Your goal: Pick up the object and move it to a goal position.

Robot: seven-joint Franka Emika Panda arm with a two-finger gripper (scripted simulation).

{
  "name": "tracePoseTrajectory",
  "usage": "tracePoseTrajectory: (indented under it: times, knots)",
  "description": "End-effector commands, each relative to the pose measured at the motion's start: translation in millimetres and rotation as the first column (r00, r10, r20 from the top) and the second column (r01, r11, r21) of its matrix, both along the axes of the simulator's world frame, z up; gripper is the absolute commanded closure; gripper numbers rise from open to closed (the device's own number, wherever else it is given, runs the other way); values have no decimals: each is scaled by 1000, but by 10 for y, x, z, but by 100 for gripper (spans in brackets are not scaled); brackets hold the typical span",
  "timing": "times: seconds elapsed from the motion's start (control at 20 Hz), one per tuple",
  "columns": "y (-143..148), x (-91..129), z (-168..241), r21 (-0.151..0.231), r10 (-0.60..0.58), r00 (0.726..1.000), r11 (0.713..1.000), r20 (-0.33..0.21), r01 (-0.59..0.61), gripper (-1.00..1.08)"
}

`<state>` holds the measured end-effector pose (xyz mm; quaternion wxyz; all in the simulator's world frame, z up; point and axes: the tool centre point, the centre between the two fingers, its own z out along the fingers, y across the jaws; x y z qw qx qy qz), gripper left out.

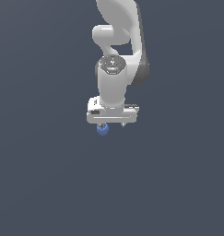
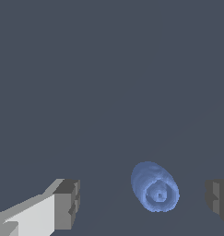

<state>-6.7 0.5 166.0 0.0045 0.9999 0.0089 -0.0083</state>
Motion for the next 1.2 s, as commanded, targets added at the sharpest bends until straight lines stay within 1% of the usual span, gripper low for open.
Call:
tracePoseTrajectory:
  times: [0.0,0.4,0.65,0.9,1.15]
  knots:
    - [0,0,0,0,0,1000,1000,0,0,-92]
    - [7,38,75,-9,37,999,999,18,-37,-92]
    - [8,39,77,-9,39,999,999,18,-39,-92]
    - [-6,19,45,-7,1,1000,1000,18,-1,-92]
    - [-34,-21,-15,-4,-75,997,997,18,75,-92]
